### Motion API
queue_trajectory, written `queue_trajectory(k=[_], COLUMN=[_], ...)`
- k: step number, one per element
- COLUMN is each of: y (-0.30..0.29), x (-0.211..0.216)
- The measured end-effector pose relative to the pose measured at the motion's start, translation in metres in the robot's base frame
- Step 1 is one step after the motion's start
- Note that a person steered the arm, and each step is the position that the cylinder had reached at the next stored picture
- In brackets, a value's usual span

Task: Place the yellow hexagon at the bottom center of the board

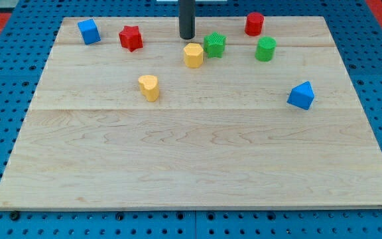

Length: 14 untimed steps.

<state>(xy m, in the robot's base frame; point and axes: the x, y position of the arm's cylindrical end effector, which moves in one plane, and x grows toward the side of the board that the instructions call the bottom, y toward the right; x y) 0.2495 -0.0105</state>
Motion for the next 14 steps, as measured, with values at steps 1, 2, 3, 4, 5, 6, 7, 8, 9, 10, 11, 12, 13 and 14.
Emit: queue_trajectory(k=[1, 2, 3, 4, 5, 6, 7, 8, 9, 10, 11, 12, 13, 14], y=[-0.001, 0.001, 0.002, -0.004, 0.018, 0.023, 0.028, 0.023, 0.023, 0.023, 0.024, 0.024, 0.024, 0.024], x=[0.000, 0.000, 0.000, 0.019, 0.035, 0.070, 0.126, 0.148, 0.150, 0.150, 0.150, 0.150, 0.154, 0.158])
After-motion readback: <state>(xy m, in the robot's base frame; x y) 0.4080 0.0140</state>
